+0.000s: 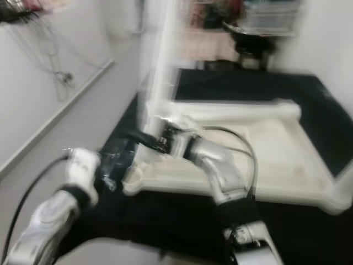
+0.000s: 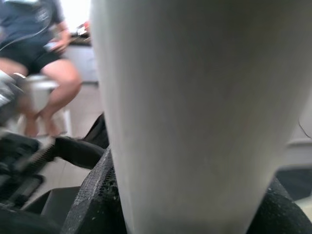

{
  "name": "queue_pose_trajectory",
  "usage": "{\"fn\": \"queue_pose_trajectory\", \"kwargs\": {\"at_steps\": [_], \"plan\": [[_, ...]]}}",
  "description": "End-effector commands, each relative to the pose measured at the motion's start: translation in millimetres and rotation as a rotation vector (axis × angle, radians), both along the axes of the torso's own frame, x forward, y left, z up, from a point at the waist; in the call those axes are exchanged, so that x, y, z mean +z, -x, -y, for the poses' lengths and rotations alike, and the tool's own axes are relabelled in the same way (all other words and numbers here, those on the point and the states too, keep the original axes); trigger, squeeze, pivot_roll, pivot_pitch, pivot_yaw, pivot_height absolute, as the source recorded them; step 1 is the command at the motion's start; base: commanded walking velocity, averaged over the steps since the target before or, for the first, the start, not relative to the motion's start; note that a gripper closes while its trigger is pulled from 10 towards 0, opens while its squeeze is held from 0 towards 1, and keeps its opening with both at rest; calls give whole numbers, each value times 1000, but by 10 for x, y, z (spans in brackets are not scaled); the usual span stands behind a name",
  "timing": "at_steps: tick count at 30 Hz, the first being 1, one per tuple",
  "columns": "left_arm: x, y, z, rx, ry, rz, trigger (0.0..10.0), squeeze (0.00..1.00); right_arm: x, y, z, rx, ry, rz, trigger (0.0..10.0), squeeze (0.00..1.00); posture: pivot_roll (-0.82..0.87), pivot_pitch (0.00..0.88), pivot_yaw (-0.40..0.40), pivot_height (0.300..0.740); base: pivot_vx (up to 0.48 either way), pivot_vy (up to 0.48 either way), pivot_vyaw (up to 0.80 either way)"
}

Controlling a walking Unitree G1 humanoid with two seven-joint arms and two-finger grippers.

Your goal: Building children table

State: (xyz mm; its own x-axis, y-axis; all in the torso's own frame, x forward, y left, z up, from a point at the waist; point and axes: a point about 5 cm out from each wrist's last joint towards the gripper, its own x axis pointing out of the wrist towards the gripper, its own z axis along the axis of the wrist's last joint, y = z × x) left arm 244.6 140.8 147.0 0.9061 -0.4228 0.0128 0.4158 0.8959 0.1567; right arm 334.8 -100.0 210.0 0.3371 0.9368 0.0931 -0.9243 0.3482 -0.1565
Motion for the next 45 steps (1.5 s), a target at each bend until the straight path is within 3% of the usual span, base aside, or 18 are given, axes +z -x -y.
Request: {"fn": "queue_pose_trajectory", "kwargs": {"at_steps": [1,5,9,13,14,17,19,23,24,27,30,35,40,45], "plan": [[-46,50,-22,10,-19,-22,10000,0,61,10,-116,99,16,29,10000,0,5,0,-41,740,0,0,0],[-43,68,-22,13,-16,-21,10000,0,76,7,-120,115,16,27,10000,0,6,0,-41,740,0,0,0],[-45,210,-8,-6,-9,-43,10000,0,42,139,-138,354,48,-45,10000,0,25,0,-43,740,0,0,0],[-58,264,-1,-14,-17,-58,10000,0,-7,143,-123,414,84,-64,10000,0,29,1,-44,740,0,0,0],[-58,264,-1,-14,-17,-58,10000,0,-7,143,-123,414,84,-64,10000,0,29,1,-44,740,0,0,0],[-55,327,-13,5,-15,-76,10000,0,0,-37,-217,256,98,-40,10000,0,36,32,-51,740,0,0,0],[-49,343,-13,9,-14,-78,10000,0,12,-48,-234,249,86,-48,10000,0,38,42,-51,740,0,0,0],[-27,405,25,-25,1,-87,10000,0,36,53,-211,394,67,-62,10000,0,40,61,-54,740,0,0,192],[-26,489,88,-104,14,-113,10000,0,27,83,-169,441,80,-76,10000,0,41,75,-54,740,0,0,775],[-28,578,149,-175,1,-137,10000,0,33,97,-121,473,73,-104,10000,0,43,92,-53,740,0,0,771],[-28,578,149,-175,1,-137,10000,0,33,97,-121,473,73,-104,10000,0,43,92,-53,740,0,0,769],[18,739,197,-237,-7,-177,10000,0,46,56,-13,455,28,-153,10000,0,49,153,-51,740,0,0,0],[24,761,201,-246,-6,-185,10000,0,32,54,-7,445,21,-149,10000,0,49,157,-50,740,0,0,0],[69,817,172,-231,-32,-202,10000,0,-44,43,-20,352,-14,-139,10000,0,59,197,-31,740,0,0,0]]}}
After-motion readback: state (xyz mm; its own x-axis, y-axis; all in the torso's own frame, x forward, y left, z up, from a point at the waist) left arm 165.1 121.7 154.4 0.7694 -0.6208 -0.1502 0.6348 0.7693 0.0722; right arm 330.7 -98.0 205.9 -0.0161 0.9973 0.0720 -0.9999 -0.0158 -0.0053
